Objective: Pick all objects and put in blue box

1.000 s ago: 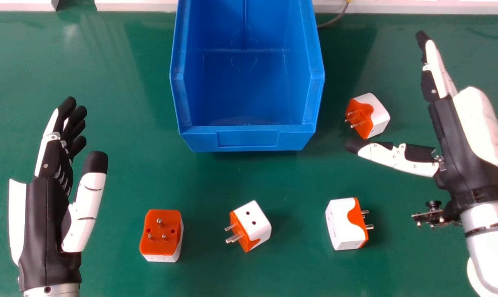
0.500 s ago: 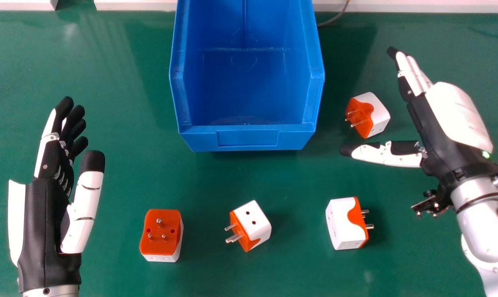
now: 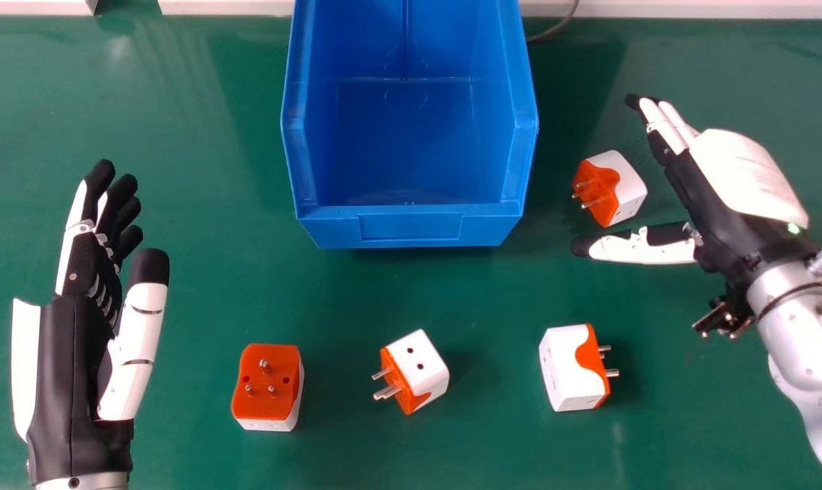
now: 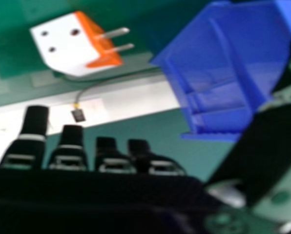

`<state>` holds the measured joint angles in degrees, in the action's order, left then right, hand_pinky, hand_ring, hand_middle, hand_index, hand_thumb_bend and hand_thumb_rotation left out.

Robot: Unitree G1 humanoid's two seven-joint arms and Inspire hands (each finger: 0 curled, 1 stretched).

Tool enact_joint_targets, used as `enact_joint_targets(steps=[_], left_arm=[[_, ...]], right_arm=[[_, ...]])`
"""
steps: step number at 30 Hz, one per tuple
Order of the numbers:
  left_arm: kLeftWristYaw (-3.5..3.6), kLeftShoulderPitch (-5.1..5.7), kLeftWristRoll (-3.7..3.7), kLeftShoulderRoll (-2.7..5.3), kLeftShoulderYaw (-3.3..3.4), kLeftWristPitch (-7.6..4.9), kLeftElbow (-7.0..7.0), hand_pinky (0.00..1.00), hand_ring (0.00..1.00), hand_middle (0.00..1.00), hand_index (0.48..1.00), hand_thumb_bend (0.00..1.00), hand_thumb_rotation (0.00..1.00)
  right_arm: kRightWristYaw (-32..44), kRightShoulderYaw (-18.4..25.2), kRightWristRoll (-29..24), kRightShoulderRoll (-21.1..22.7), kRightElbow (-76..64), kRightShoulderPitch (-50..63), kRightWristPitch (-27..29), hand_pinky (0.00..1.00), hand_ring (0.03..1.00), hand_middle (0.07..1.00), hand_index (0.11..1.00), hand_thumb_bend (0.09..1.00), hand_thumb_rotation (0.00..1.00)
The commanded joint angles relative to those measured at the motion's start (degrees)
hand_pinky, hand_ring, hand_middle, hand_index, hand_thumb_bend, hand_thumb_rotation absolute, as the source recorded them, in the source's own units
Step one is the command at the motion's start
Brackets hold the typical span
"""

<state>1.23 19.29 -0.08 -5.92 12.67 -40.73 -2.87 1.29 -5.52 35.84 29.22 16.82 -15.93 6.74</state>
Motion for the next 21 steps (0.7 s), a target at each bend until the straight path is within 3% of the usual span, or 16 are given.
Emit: enact_joint_targets(steps=[1,5,11,15,18,20,21], left_arm=[[0.39,-0.21,-0.89,-0.68,0.22,-1.39,0.93,0.92,0.92,0.93,0.944,0.54,0.90],[0.83,-0.52,-1.22,-0.86,0.29,-1.96,0.47,0.92,0.92,0.93,0.943,0.53,0.91],[0.52,0.41,-0.74,-0.49,0.59,0.53,2.43,0.93,0.93,0.93,0.948,0.53,0.90],[1.24,-0.20,-1.89,-0.62,0.37,-1.07,1.37,0.94,0.94,0.94,0.955,0.53,0.90],[1.31,-0.45,-1.72,-0.58,0.44,-1.73,0.93,0.94,0.93,0.93,0.953,0.54,0.89],[1.17,-0.33,-1.27,-0.67,0.62,-1.48,1.04,0.94,0.93,0.93,0.952,0.53,0.89],[1.24,-0.05,-1.46,-0.68,0.65,-1.08,1.33,0.94,0.93,0.93,0.951,0.53,0.89]], right_arm=[[0.17,-0.03,-0.45,1.36,0.80,-3.05,-0.45,0.81,0.940,0.979,0.965,0.618,0.46],[2.26,-0.71,-0.66,2.28,2.81,-5.72,-1.66,0.81,0.937,0.979,0.962,0.614,0.45],[4.17,-2.77,1.16,5.92,7.48,-10.09,-0.17,0.81,0.941,0.984,0.966,0.611,0.43],[5.38,-4.56,2.49,8.83,9.30,-12.48,0.96,0.81,0.943,0.983,0.966,0.618,0.42],[5.56,-5.43,3.16,10.55,10.29,-13.65,2.70,0.81,0.943,0.983,0.967,0.623,0.42],[5.80,-5.88,3.17,11.41,11.10,-14.33,3.82,0.80,0.939,0.979,0.962,0.630,0.41],[5.93,-6.29,3.43,12.17,11.89,-14.93,4.86,0.80,0.936,0.976,0.958,0.637,0.41]])
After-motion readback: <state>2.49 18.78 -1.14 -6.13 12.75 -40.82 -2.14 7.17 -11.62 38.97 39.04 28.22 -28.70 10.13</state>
